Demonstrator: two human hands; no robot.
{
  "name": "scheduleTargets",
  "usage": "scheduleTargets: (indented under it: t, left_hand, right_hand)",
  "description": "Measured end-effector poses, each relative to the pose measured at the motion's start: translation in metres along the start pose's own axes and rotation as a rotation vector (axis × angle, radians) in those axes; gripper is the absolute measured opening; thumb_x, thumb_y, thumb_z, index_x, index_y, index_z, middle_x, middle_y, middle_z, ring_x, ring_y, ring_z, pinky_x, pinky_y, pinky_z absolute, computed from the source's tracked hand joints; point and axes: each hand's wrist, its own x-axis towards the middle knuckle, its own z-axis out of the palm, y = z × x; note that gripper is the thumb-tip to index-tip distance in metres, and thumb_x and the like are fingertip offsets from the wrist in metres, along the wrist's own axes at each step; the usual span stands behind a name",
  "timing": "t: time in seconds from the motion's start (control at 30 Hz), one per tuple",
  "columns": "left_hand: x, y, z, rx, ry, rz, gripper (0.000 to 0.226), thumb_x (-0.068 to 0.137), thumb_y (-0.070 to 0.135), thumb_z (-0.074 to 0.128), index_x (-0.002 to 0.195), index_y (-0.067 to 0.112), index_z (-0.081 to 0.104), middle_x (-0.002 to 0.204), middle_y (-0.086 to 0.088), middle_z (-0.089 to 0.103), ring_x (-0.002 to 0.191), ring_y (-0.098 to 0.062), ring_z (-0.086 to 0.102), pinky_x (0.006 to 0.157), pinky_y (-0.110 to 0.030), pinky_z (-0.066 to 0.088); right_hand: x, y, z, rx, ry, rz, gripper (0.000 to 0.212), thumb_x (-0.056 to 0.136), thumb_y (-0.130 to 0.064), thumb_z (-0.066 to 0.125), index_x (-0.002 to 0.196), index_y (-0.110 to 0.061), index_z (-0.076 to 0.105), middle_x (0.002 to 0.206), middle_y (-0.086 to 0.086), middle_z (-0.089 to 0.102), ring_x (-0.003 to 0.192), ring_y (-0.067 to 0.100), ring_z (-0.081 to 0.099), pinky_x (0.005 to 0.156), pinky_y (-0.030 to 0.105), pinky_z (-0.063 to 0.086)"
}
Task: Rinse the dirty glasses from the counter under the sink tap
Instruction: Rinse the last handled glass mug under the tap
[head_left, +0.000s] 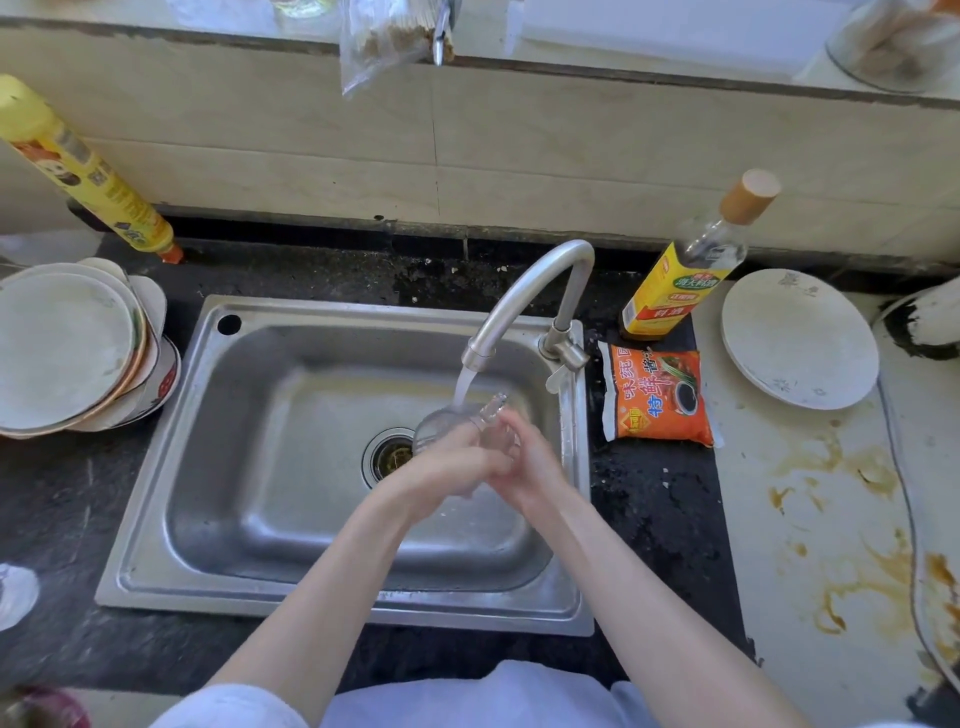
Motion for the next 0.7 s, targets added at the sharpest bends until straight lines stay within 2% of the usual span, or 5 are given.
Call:
scheduleTargets:
  t: [0.1,0.27,0.37,0.47,0.7]
  left_hand:
    - [0.003,-0.001,0.006,-0.385,0.094,-0.004,0.022,0.077,0.017,0.061,0.096,0.008,0.058,0.087,-0.005,0.060,0.080,-0.017,0.056,0.067,-0.022,0.047]
    - [-0.001,-0.016,0.001,1.279,-0.137,0.137,0.063,0.089,0.023,0.050,0.144,0.009,0.022,0.136,-0.009,0.048,0.129,-0.025,0.039,0.111,-0.032,0.021]
    - [-0.010,-0.005,-0.002,1.671,-0.143,0.168,0.078,0.089,0.011,0.049,0.147,0.009,-0.003,0.152,-0.009,0.025,0.142,-0.021,0.018,0.116,-0.030,-0.002]
    - [-0.008,0.004,-0.001,1.640,-0.148,0.145,0.070,0.089,0.012,0.047,0.146,0.007,0.007,0.151,-0.010,0.028,0.143,-0.019,0.014,0.115,-0.027,0.001]
    - [-0.010,0.002,0.009,1.254,0.064,0.158,0.038,0.089,0.023,0.046,0.123,0.005,0.043,0.117,-0.014,0.058,0.106,-0.032,0.055,0.078,-0.032,0.039]
  right_hand:
    - [-0.002,-0.001,0.005,-0.004,-0.008,-0.056,0.019,0.094,-0.008,0.045,0.082,-0.003,0.058,0.072,0.009,0.063,0.061,0.016,0.065,0.053,0.025,0.052]
    - [-0.013,-0.023,0.007,-0.118,0.100,0.190,0.015,0.090,-0.018,0.057,0.078,-0.009,0.058,0.065,0.007,0.061,0.056,0.017,0.059,0.051,0.027,0.051]
    - [-0.015,-0.027,0.006,-0.148,0.144,0.287,0.025,0.082,-0.021,0.070,0.100,-0.007,0.059,0.102,0.017,0.054,0.083,0.028,0.061,0.064,0.041,0.057]
    - [-0.011,-0.021,0.006,-0.177,0.171,0.323,0.029,0.079,-0.023,0.072,0.100,-0.008,0.058,0.115,0.019,0.049,0.084,0.030,0.061,0.053,0.042,0.058]
    - [-0.004,-0.014,0.005,-0.165,0.154,0.338,0.014,0.079,-0.022,0.067,0.087,-0.012,0.060,0.083,0.011,0.053,0.059,0.022,0.055,0.046,0.022,0.046]
